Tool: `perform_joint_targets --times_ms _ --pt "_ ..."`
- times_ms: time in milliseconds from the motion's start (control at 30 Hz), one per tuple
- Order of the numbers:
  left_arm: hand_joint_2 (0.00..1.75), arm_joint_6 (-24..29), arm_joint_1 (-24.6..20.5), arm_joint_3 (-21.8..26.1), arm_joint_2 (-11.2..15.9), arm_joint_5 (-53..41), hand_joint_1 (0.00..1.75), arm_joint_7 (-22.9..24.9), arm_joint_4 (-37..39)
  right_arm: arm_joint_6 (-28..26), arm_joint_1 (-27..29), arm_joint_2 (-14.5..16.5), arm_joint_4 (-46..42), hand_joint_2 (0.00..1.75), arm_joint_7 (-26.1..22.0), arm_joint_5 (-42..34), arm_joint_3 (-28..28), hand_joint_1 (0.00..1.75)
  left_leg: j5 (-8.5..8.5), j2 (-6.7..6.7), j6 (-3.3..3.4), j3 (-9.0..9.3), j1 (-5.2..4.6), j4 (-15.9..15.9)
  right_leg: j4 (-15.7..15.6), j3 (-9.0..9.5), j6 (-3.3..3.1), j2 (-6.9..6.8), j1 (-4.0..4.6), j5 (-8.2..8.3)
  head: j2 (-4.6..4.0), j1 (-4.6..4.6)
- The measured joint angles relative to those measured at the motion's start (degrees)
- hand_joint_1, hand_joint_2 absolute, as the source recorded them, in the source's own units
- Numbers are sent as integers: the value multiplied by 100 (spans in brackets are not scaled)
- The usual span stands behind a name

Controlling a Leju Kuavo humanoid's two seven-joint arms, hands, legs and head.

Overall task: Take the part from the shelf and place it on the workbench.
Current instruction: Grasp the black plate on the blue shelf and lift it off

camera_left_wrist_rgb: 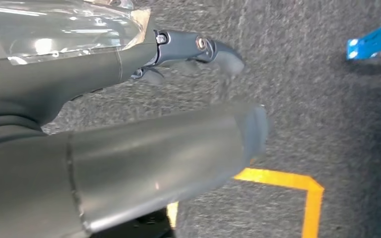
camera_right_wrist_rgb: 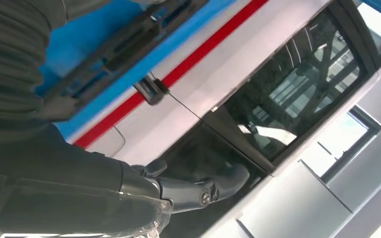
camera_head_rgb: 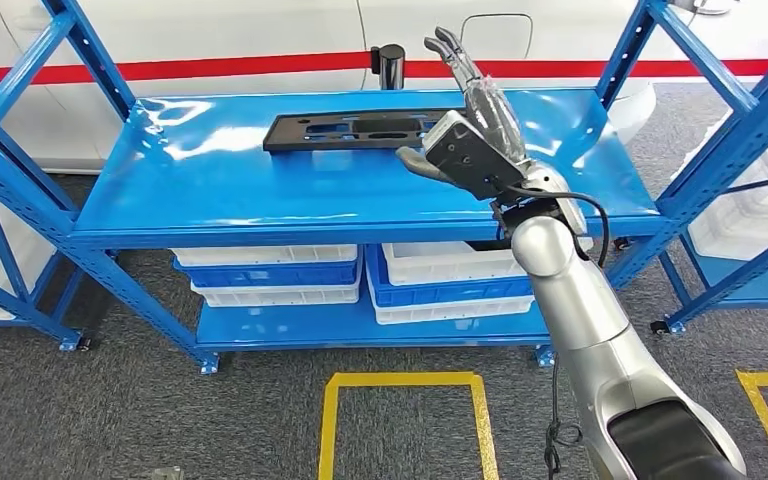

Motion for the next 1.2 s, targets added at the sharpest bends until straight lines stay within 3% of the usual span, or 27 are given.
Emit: perform_joint_targets --times_ms 67,133,200,233,267,300,333,367,400,433,467,533,600,667,700,733,800,833,900,1000,1067,1133,1167,1200 --pt "0 1 -12 -1 -1 -2 0 6 -4 -2 8 -2 1 175 2 -1 -6 0 -136 -17 42 190 14 -42 785 -540 -27 -6 -15 2 0 -2" --pt "0 1 -11 -2 -8 -16 0 19 -4 -5 45 -14 5 175 4 -4 -22 0 -304 -51 51 358 24 -44 1217 -1087 -130 -6 -28 -379 1 -2" --pt "0 0 4 -4 -14 -45 0 43 -4 -9 75 -26 15 175 3 -12 -40 0 -482 -94 21 569 31 -43 1046 -1379 -158 -8 -52 -754 1 -3" --pt "0 -1 8 -5 -14 -57 0 56 -4 -11 88 -33 25 175 1 -19 -49 0 -571 -112 0 685 37 -41 781 -1441 -97 -11 -71 -717 1 -2" --pt "0 -5 13 -7 -13 -67 0 68 -3 -12 108 -42 43 175 -4 -26 -59 0 -664 -130 -26 770 39 -36 431 -1475 24 -23 -96 -417 1 -1" --pt "0 -10 14 -7 -9 -73 0 80 0 -14 131 -55 75 175 -14 -35 -69 0 -759 -146 -55 854 34 -6 84 -1491 161 -48 -112 90 1 -1" --pt "0 -17 16 -8 -5 -76 0 90 2 -16 152 -64 109 175 -19 -43 -76 0 -846 -164 -89 897 27 14 -164 -1473 203 -64 -113 563 0 3" --pt "0 -24 18 -8 1 -78 0 99 2 -20 167 -67 135 175 -32 -48 -84 0 -916 -170 -122 915 15 36 -309 -1463 188 -79 -111 939 0 -5" --pt "0 -27 13 -9 8 -78 0 105 0 -23 161 -66 153 175 -49 -52 -89 0 -961 -172 -147 936 7 59 -346 -1447 117 -84 -103 1108 0 0" --pt "0 -28 3 -10 17 -78 0 110 -5 -26 136 -58 155 175 -67 -56 -94 0 -973 -169 -167 915 5 86 -335 -1419 12 -76 -117 1095 0 7" --pt "0 -28 -13 -12 25 -78 0 111 -8 -28 104 -51 155 175 -97 -62 -100 0 -942 -141 -191 845 7 206 -349 -1402 -33 -70 -140 1084 1 7" --pt "0 -30 -47 -12 35 -78 0 110 -11 -26 47 -36 181 175 -142 -89 -98 0 -906 -67 -273 506 33 747 -385 -1302 -122 -62 -175 1030 1 19" --pt "0 -40 -54 -12 37 -77 0 108 -7 -20 33 -12 239 175 -173 -124 -87 0 -1149 5 -372 7 82 1486 -414 -1177 -209 -60 -173 947 1 16" --pt "0 -55 -52 -12 44 -73 0 103 -3 -11 9 14 296 175 -189 -150 -76 0 -1407 27 -413 -360 124 1858 -420 -1075 -248 -56 -171 863 1 13" --pt "0 -59 -53 -11 51 -70 0 99 -2 -8 -19 29 315 175 -193 -157 -73 0 -1339 30 -409 -420 137 1785 -420 -1029 -251 -50 -171 827 1 11" --pt "0 -63 -55 -11 63 -67 0 95 -2 -4 -58 45 332 175 -195 -162 -70 0 -1128 31 -392 -378 145 1533 -420 -981 -246 -44 -170 795 1 11" --pt "0 -69 -64 -11 85 -66 0 88 -2 -1 -157 75 360 175 -198 -166 -66 0 -577 33 -325 -107 136 748 -421 -889 -219 -32 -157 736 1 11" --pt "0 -72 -72 -11 93 -66 0 87 -2 0 -203 84 373 175 -198 -168 -65 0 -435 30 -289 18 125 423 -419 -860 -193 -24 -138 707 1 12" --pt "0 -77 -82 -12 99 -66 0 84 -3 3 -271 96 396 175 -199 -175 -62 0 -361 17 -232 144 99 132 -417 -833 -131 -15 -91 648 1 26" --pt "0 -78 -84 -13 94 -66 0 81 -3 6 -316 108 420 175 -201 -182 -64 0 -278 11 -140 222 100 83 -291 -876 -70 -22 -59 535 1 39" --pt "0 -78 -94 -14 95 -66 0 79 -4 6 -327 107 435 175 -202 -185 -68 0 -254 17 -77 256 103 55 247 -1139 -110 -30 -56 276 1 43" --pt "0 -79 -92 -14 97 -66 0 78 -3 6 -324 103 458 175 -202 -186 -68 0 -265 9 -46 256 77 56 1033 -1552 -152 -30 -51 -33 1 44" --pt "0 -80 -87 -14 95 -66 0 77 -3 6 -320 103 472 175 -202 -186 -68 0 -270 3 -38 255 61 58 1291 -1697 -144 -30 -49 -107 1 44" --pt "0 -81 -82 -14 92 -66 0 77 -2 6 -317 103 484 175 -202 -186 -67 0 -273 -6 -34 255 45 60 1356 -1745 -119 -30 -43 -97 1 44"
